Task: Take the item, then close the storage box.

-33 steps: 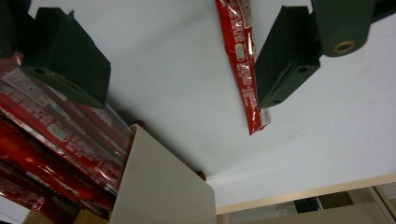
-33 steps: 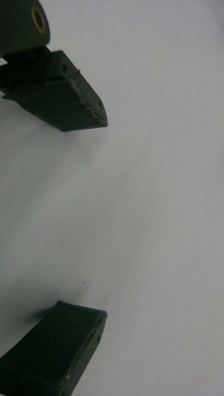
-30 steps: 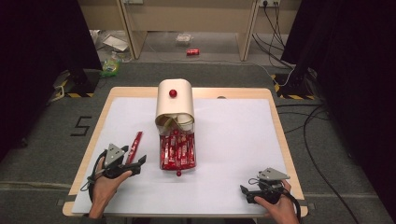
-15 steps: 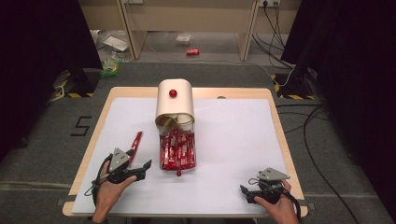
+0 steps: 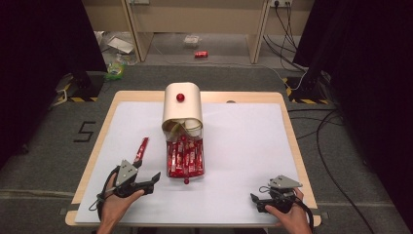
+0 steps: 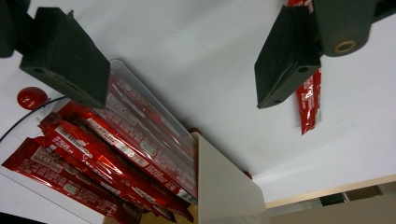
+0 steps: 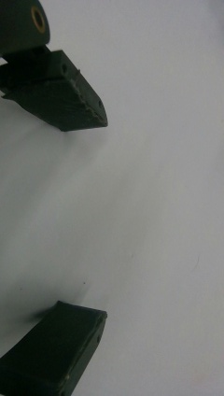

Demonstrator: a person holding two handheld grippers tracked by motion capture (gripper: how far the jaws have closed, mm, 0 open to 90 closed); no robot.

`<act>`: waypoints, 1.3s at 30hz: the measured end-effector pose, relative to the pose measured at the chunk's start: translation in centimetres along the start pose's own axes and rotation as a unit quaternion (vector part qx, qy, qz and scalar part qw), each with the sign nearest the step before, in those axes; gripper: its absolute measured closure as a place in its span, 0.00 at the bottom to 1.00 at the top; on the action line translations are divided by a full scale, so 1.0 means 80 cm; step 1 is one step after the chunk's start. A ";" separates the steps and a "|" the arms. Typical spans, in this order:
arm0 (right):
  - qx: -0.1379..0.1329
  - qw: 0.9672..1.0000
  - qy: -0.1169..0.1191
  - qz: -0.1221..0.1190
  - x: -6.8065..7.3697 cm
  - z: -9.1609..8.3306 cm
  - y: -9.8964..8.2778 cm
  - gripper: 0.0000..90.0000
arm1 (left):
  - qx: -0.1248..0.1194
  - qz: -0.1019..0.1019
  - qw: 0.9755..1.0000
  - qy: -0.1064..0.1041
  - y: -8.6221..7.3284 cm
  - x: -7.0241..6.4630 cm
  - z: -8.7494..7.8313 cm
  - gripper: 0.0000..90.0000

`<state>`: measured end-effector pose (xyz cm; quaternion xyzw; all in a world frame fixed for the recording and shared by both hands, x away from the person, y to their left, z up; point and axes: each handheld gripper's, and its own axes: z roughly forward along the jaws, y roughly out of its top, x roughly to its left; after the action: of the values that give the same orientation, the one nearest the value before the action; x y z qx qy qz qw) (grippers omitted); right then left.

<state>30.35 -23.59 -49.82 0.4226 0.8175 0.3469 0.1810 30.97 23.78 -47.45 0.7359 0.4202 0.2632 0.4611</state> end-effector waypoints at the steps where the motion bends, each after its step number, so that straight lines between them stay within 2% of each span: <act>1: 0.000 1.000 0.000 0.000 0.000 0.000 0.000 0.09 | -0.001 0.001 1.000 -0.001 0.000 -0.001 0.000 0.20; 15: -0.001 1.000 0.000 -0.001 0.000 0.000 0.000 0.09 | 0.005 0.025 0.999 -0.028 -0.007 -0.028 0.006 0.20; 39: 0.000 1.000 0.000 0.000 0.000 0.000 0.000 0.09 | 0.013 0.032 0.999 -0.028 -0.009 -0.036 0.020 0.20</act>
<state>30.37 -23.57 -49.82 0.4226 0.8177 0.3465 0.1809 30.50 20.76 -48.76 0.7621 0.3867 0.2516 0.4542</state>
